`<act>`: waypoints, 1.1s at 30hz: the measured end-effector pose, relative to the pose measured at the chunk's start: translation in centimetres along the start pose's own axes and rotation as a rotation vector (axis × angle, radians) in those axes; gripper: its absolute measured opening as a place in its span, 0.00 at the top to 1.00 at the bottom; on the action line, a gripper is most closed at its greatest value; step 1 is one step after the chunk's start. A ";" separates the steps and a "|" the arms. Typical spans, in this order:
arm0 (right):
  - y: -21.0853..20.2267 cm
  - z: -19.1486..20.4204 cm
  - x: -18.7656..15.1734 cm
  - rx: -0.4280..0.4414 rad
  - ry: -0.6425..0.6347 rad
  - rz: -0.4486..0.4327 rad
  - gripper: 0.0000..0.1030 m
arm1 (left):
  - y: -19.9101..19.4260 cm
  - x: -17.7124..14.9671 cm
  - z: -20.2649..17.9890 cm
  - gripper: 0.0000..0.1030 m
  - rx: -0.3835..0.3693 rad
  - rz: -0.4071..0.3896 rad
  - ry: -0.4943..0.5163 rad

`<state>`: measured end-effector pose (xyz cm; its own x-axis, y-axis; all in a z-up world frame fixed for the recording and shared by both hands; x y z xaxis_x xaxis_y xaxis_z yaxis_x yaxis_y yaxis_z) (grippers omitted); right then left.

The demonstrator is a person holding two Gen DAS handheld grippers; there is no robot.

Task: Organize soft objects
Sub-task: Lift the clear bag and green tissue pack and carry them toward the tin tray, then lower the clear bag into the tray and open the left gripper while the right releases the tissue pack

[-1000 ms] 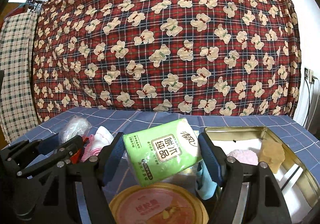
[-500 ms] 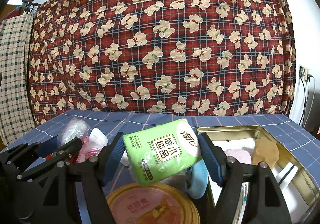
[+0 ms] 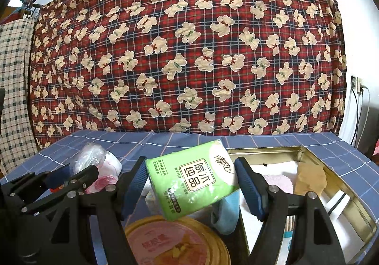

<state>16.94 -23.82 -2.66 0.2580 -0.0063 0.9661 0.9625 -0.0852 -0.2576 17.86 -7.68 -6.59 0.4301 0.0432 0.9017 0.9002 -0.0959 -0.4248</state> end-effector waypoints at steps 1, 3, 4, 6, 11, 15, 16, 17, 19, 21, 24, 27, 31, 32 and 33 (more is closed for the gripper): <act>0.0 -0.1 0.0 -0.002 0.002 -0.003 0.26 | 0.1 0.0 -0.1 0.73 -0.003 0.004 -0.006; -0.2 -0.1 0.1 -0.004 -0.001 -0.012 0.26 | 0.3 0.0 -0.1 0.73 -0.009 0.008 -0.017; -0.2 0.0 0.2 -0.007 -0.004 -0.018 0.26 | 0.3 0.0 -0.1 0.73 -0.010 0.009 -0.022; -0.1 0.1 0.2 -0.002 -0.004 -0.014 0.26 | 0.5 0.1 0.0 0.73 -0.010 0.014 -0.030; 0.0 0.0 0.2 0.005 0.001 -0.017 0.26 | 0.6 0.1 0.0 0.73 -0.017 0.018 -0.038; -0.5 -0.1 0.4 0.008 -0.004 -0.037 0.26 | 0.3 0.3 0.1 0.73 -0.030 0.024 -0.059; -0.7 -0.1 0.6 0.005 -0.009 -0.044 0.26 | 0.1 0.4 0.0 0.73 -0.031 0.019 -0.061; -0.8 -0.1 0.6 0.000 -0.012 -0.049 0.26 | -0.1 0.5 -0.1 0.73 -0.034 0.014 -0.060; -1.1 -0.4 0.8 0.004 -0.010 -0.049 0.26 | -0.5 0.8 -0.4 0.73 -0.043 0.009 -0.062; -1.4 -0.7 1.0 0.000 -0.003 -0.053 0.26 | -0.8 1.1 -0.7 0.73 -0.056 0.007 -0.067; -2.1 -1.2 1.6 0.001 0.005 -0.065 0.26 | -1.6 1.7 -1.3 0.73 -0.071 -0.008 -0.071; -2.9 -1.8 2.4 0.000 0.004 -0.082 0.26 | -2.2 2.3 -2.0 0.73 -0.091 -0.017 -0.068; -3.8 -3.0 3.4 -0.017 -0.005 -0.106 0.26 | -2.9 3.2 -3.5 0.73 -0.119 -0.022 -0.048; -3.9 -3.3 3.5 -0.021 -0.008 -0.110 0.26 | -3.0 3.4 -4.0 0.73 -0.128 -0.022 -0.040; -3.9 -3.8 3.7 -0.024 -0.008 -0.110 0.26 | -3.1 3.5 -4.4 0.73 -0.136 -0.021 -0.035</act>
Point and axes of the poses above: each gripper's, at about its wrist camera, not at the fingertips, and y roughly the way its jaws point, z to its left, x to its top, the point moved 5 cm from there along y, roughly the way its jaws point
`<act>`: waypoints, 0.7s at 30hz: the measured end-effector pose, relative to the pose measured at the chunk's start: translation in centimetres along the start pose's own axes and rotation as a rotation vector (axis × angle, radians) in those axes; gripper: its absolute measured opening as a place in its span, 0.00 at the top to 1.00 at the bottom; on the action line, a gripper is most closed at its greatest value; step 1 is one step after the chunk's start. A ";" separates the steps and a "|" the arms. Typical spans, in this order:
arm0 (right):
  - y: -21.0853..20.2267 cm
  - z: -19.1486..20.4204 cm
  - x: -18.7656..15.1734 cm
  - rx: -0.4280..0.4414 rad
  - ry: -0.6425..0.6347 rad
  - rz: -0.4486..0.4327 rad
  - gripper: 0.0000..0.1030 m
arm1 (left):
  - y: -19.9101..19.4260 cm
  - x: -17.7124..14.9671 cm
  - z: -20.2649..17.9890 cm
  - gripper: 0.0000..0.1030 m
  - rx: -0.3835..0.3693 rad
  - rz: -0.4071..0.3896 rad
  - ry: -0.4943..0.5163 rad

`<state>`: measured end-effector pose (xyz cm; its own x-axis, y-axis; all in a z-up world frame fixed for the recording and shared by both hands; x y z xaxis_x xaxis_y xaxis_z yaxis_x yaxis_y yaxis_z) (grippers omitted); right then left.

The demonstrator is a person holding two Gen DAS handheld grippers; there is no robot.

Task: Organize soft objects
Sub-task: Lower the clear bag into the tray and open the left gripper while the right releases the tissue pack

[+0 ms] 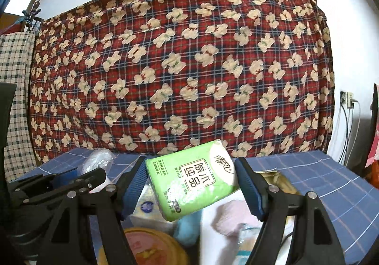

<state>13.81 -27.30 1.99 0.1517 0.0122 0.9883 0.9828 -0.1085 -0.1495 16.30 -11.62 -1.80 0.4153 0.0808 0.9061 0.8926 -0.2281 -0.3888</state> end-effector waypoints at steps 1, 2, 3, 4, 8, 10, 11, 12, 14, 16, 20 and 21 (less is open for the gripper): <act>0.0 -0.5 0.1 0.000 0.005 0.005 0.26 | 0.1 0.1 -0.6 0.73 -0.009 0.003 0.008; 0.2 -1.0 0.2 -0.001 0.010 0.013 0.26 | 0.2 0.2 -1.2 0.73 -0.013 0.006 0.017; 0.4 -1.7 0.2 -0.002 0.012 0.023 0.26 | 0.3 0.3 -1.8 0.73 -0.019 0.008 0.025; 0.5 -2.2 0.3 -0.005 0.016 0.028 0.26 | 0.4 0.4 -2.3 0.73 -0.025 0.011 0.030; 1.1 -4.5 0.2 -0.020 0.029 0.056 0.26 | 0.8 0.5 -4.5 0.73 -0.055 0.031 0.058; 1.6 -5.8 0.2 -0.028 0.040 0.072 0.26 | 1.2 0.5 -5.8 0.73 -0.068 0.045 0.073; 1.8 -6.4 0.2 -0.035 0.043 0.077 0.26 | 1.3 0.5 -6.3 0.73 -0.075 0.051 0.076; 1.9 -7.0 0.2 -0.042 0.045 0.084 0.26 | 1.5 0.4 -6.9 0.73 -0.083 0.058 0.080; 2.3 -8.4 0.1 -0.051 0.056 0.102 0.26 | 1.7 0.2 -8.0 0.73 -0.094 0.066 0.092; 2.6 -9.9 -0.1 -0.051 0.080 0.123 0.26 | 2.1 -0.1 -9.1 0.73 -0.107 0.080 0.109; 3.5 -12.4 -0.3 -0.068 0.101 0.164 0.26 | 2.8 -1.0 -10.8 0.73 -0.125 0.113 0.135; 3.8 -12.9 -0.4 -0.069 0.101 0.180 0.26 | 2.9 -1.3 -11.2 0.73 -0.129 0.122 0.138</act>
Point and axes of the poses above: each gripper's, at about its wrist camera, not at the fingertips, and y roughly the way its jaws point, z to its left, x to its top, the point moved 5 cm from there along y, roughly the way its jaws point
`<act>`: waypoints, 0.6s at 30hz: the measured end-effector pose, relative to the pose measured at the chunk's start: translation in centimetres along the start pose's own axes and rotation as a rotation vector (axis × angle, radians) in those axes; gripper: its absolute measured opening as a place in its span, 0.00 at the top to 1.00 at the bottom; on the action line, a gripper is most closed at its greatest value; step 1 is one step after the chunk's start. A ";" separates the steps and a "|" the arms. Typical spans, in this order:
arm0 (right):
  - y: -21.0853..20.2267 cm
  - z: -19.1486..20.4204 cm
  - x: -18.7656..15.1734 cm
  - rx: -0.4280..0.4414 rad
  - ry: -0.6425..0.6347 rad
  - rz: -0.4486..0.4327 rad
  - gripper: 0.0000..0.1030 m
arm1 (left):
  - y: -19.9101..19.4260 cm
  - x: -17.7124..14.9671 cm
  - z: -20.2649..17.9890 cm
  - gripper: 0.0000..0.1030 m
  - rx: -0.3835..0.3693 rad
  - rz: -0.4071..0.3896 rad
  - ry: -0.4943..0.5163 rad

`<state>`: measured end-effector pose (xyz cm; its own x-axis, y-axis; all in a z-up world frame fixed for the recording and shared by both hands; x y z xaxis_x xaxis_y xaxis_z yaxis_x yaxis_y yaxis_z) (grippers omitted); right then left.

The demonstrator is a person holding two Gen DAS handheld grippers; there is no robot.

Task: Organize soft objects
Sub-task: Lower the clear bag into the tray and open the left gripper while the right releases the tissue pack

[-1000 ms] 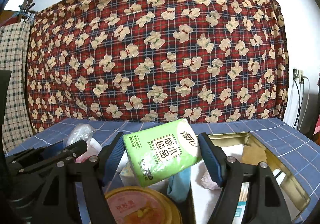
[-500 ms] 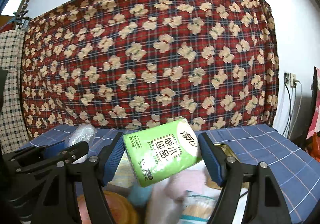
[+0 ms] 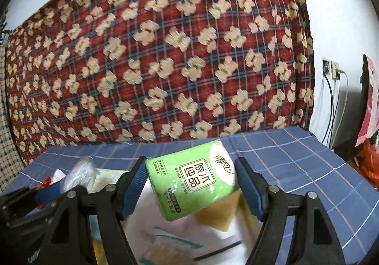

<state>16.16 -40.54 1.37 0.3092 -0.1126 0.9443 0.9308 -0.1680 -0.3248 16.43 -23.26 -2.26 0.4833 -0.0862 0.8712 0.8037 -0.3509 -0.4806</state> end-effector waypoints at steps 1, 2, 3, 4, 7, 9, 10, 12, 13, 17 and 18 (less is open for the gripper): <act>0.3 -0.4 0.1 0.000 0.003 0.013 0.26 | 0.3 -0.3 -0.5 0.73 -0.005 0.011 0.005; 0.7 -0.9 0.1 -0.004 0.006 0.026 0.26 | 0.4 -0.5 -0.9 0.73 -0.010 0.018 0.012; 0.8 -1.3 0.2 -0.014 0.007 0.030 0.26 | 0.5 -0.6 -1.3 0.73 -0.012 0.021 0.019; 1.0 -1.6 0.3 -0.020 0.006 0.032 0.26 | 0.7 -0.8 -1.8 0.73 -0.017 0.026 0.029; 1.4 -2.5 0.5 -0.023 0.021 0.046 0.26 | 1.1 -1.3 -3.0 0.73 -0.029 0.043 0.053; 1.7 -2.9 0.5 -0.017 0.030 0.058 0.26 | 1.5 -1.5 -3.7 0.73 -0.034 0.055 0.070; 1.8 -2.9 0.5 -0.010 0.030 0.066 0.26 | 1.7 -1.7 -4.1 0.73 -0.037 0.063 0.081; 2.1 -2.9 0.5 -0.006 0.027 0.078 0.26 | 2.0 -2.0 -4.7 0.73 -0.040 0.074 0.093; 2.2 -2.8 0.5 -0.002 0.025 0.084 0.26 | 2.2 -2.2 -5.0 0.73 -0.042 0.080 0.098; 2.7 -2.5 0.5 0.000 0.006 0.103 0.26 | 3.0 -2.8 -5.7 0.71 -0.043 0.107 0.116; 2.9 -2.4 0.4 0.007 0.004 0.110 0.26 | 3.1 -2.9 -5.8 0.70 -0.040 0.110 0.119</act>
Point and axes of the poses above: each gripper's, at about its wrist camera, not at the fingertips, and y roughly the way its jaws point, z to its left, x to its top, the point moved 5 cm from there along y, roughly the way its jaws point
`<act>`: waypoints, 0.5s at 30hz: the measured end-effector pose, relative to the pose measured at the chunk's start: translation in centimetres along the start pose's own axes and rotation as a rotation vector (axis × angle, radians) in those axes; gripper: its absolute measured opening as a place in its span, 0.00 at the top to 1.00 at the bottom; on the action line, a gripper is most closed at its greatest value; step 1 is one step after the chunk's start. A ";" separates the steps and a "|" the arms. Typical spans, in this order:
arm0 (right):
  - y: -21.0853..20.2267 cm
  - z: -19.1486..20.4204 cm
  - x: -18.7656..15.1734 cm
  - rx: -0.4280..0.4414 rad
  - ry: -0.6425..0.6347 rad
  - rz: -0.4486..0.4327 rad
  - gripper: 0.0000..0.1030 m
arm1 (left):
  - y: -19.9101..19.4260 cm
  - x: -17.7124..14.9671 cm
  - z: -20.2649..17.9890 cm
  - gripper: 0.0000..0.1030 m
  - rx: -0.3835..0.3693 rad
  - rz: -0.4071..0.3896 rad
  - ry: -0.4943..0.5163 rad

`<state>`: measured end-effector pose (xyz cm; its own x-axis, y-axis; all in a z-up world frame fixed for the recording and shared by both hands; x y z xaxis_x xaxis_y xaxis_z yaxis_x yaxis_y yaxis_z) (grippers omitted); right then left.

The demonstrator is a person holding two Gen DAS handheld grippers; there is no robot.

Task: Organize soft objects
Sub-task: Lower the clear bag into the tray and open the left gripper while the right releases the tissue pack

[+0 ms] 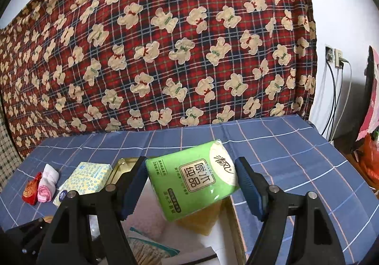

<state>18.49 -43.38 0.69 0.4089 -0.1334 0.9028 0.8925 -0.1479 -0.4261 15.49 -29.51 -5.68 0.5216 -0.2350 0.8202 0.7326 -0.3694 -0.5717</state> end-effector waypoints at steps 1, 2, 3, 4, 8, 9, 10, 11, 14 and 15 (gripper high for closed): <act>0.2 0.1 -0.1 0.003 -0.003 0.011 0.26 | 0.2 -0.1 -0.1 0.67 0.005 0.005 0.005; 0.3 0.1 -0.1 0.004 -0.004 0.019 0.26 | 0.4 -0.1 -0.2 0.67 0.008 0.010 0.009; 0.4 0.1 -0.2 0.009 -0.005 0.027 0.26 | 0.6 -0.2 -0.3 0.64 0.010 0.019 0.013; 0.5 0.2 -0.3 0.015 -0.005 0.031 0.26 | 0.7 -0.3 -0.4 0.55 0.014 0.027 0.018; 0.4 0.1 -0.3 0.016 -0.003 0.026 0.20 | 0.3 -0.4 -0.7 0.28 0.033 0.011 0.039; 0.3 0.1 -0.3 0.019 0.002 0.024 0.20 | 0.1 -0.4 -0.7 0.26 0.034 0.005 0.043; 0.2 0.1 -0.3 0.019 0.005 0.022 0.18 | -0.1 -0.3 -0.7 0.21 0.041 -0.002 0.051; 0.1 0.2 -0.3 0.019 0.005 0.018 0.18 | -0.3 -0.2 -0.7 0.16 0.049 -0.009 0.055; -0.6 0.5 0.0 0.021 0.001 -0.001 0.18 | -1.1 0.1 -0.3 0.11 0.068 -0.042 0.049; -0.8 0.6 0.1 0.024 0.003 -0.008 0.18 | -1.2 0.2 0.0 0.11 0.068 -0.047 0.046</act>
<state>17.94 -42.68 1.17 0.4011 -0.1351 0.9060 0.9002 -0.1252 -0.4172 14.67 -29.15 -4.82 0.4666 -0.2603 0.8453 0.7847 -0.3191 -0.5314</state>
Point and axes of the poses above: each gripper's, at about its wrist camera, not at the fingertips, and y roughly the way its jaws point, z to its left, x to its top, the point moved 5 cm from there along y, roughly the way its jaws point
